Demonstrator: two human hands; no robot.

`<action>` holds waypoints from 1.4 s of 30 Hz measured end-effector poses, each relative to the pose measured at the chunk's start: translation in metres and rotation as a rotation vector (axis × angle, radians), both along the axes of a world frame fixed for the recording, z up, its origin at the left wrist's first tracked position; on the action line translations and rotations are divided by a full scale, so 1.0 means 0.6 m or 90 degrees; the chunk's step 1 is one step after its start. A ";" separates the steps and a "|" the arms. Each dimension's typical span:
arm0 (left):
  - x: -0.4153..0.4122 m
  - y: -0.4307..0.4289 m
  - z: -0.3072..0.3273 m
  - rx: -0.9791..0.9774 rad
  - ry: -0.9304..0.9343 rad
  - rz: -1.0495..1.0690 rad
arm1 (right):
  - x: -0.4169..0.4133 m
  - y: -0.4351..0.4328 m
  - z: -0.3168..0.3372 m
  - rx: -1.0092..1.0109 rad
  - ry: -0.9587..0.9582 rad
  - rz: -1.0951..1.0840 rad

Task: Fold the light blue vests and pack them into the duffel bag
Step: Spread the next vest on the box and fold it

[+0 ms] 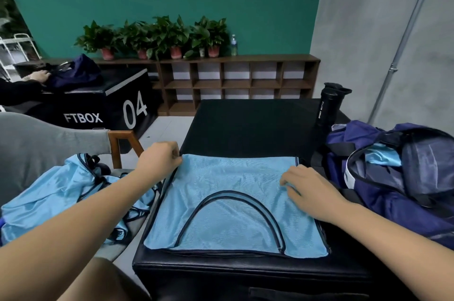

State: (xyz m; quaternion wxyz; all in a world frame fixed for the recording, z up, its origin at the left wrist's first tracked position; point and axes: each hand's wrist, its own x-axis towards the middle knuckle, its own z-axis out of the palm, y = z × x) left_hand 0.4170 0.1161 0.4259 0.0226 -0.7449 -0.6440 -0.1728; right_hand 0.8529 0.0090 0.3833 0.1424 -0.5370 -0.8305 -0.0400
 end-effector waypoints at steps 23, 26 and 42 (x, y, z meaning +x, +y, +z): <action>-0.031 0.048 -0.067 -0.232 -0.402 0.203 | 0.011 0.060 0.022 -0.022 -0.185 -0.036; -0.030 0.047 -0.076 -0.290 -0.415 0.185 | 0.011 0.081 0.034 -0.019 -0.180 -0.046; 0.030 0.122 -0.061 -0.263 -0.315 0.162 | 0.036 0.173 0.048 -0.277 0.012 -0.243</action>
